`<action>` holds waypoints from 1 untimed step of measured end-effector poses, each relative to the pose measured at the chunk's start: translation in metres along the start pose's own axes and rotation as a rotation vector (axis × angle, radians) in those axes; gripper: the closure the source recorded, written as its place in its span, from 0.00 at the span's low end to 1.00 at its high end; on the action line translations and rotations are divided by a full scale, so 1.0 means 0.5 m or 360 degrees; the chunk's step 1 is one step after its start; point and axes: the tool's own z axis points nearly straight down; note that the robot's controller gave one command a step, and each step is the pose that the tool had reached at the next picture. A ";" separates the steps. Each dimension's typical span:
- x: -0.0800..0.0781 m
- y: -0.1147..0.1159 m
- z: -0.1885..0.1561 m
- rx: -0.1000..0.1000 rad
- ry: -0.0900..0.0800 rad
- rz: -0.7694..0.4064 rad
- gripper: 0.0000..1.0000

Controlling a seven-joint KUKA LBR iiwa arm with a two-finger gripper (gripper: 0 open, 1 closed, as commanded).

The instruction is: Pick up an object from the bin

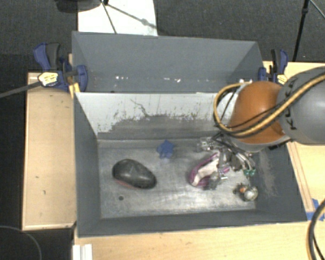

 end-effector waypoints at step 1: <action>0.002 0.011 0.002 -0.0006 0.0007 -0.0008 1.00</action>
Offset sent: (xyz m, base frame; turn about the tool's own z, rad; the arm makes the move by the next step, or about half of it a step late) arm 0.0000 0.0000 0.0000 0.0000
